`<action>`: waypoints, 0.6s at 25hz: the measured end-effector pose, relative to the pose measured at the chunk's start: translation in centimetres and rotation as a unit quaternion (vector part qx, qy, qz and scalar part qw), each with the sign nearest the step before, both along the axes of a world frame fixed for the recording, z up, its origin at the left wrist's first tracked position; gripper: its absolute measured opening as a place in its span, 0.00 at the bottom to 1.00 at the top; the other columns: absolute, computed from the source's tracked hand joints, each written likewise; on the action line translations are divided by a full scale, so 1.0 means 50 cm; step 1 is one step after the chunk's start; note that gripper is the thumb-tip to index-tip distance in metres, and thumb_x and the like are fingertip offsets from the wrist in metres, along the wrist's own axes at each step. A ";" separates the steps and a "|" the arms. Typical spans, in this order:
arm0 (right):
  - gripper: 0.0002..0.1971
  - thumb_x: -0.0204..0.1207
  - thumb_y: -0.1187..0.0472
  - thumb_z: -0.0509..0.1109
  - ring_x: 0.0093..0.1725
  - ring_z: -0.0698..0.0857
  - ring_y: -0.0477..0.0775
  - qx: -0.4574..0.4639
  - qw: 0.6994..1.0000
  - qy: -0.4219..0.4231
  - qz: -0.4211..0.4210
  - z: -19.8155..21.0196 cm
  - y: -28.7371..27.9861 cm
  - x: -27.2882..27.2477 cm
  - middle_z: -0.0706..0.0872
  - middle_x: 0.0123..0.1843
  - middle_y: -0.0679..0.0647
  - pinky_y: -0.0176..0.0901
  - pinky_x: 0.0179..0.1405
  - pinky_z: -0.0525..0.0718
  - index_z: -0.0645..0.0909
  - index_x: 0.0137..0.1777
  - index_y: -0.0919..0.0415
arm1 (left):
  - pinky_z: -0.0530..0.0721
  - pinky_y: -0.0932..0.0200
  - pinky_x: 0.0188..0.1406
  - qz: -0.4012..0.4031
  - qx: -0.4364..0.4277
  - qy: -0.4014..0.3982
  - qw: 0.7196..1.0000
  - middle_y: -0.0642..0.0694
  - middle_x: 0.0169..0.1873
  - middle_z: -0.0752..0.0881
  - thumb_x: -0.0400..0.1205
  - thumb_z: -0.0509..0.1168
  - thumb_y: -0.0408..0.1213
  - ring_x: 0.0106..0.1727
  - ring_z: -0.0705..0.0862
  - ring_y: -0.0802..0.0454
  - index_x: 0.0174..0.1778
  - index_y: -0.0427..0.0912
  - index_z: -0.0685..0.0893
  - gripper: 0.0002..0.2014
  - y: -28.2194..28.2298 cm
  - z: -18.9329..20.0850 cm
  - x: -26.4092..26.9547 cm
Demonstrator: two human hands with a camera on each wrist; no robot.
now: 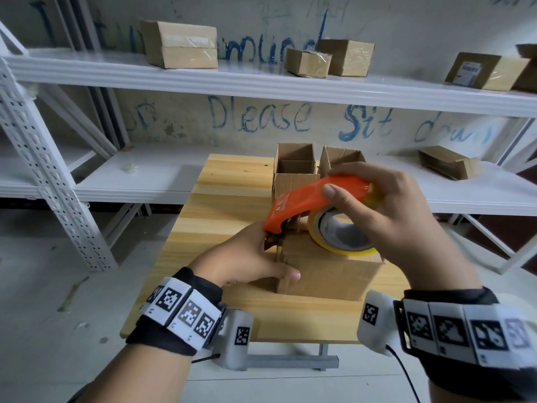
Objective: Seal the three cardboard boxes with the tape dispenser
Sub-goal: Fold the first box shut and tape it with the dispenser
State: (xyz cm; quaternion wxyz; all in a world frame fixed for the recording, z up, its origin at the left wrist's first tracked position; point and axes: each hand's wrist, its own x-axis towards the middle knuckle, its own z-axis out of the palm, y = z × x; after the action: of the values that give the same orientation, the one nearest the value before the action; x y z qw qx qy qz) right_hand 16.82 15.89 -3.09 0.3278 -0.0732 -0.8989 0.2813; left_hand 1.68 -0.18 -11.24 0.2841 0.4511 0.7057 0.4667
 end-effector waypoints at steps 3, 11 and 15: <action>0.24 0.74 0.34 0.70 0.54 0.84 0.37 -0.002 1.000 -0.012 0.001 0.002 0.009 -0.001 0.87 0.54 0.39 0.29 0.46 0.83 0.85 0.63 0.49 | 0.77 0.58 0.75 -0.015 -0.013 0.017 1.000 0.62 0.66 0.87 0.70 0.85 0.38 0.69 0.82 0.67 0.70 0.63 0.79 0.34 -0.003 -0.003 -0.013; 0.23 0.74 0.33 0.69 0.51 0.87 0.41 -0.018 1.000 0.024 0.004 0.005 0.013 0.017 0.89 0.50 0.39 0.41 0.47 0.86 0.87 0.59 0.47 | 0.77 0.61 0.73 -0.023 -0.039 0.032 0.998 0.67 0.60 0.88 0.72 0.84 0.40 0.65 0.83 0.70 0.68 0.58 0.81 0.30 -0.020 0.005 -0.032; 0.26 0.72 0.30 0.69 0.53 0.87 0.43 -0.039 0.999 0.014 0.002 0.001 0.020 0.020 0.90 0.53 0.42 0.48 0.51 0.87 0.86 0.62 0.46 | 0.72 0.48 0.81 -0.032 -0.030 0.032 0.999 0.60 0.65 0.88 0.72 0.83 0.42 0.71 0.82 0.64 0.69 0.55 0.82 0.29 -0.035 0.005 -0.048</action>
State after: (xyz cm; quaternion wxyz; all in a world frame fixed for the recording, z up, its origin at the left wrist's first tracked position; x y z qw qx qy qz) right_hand 17.84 16.91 -3.03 0.3366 -0.0802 -0.8828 0.3178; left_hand -0.70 -1.95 -10.97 0.2893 0.4795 0.7136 0.4209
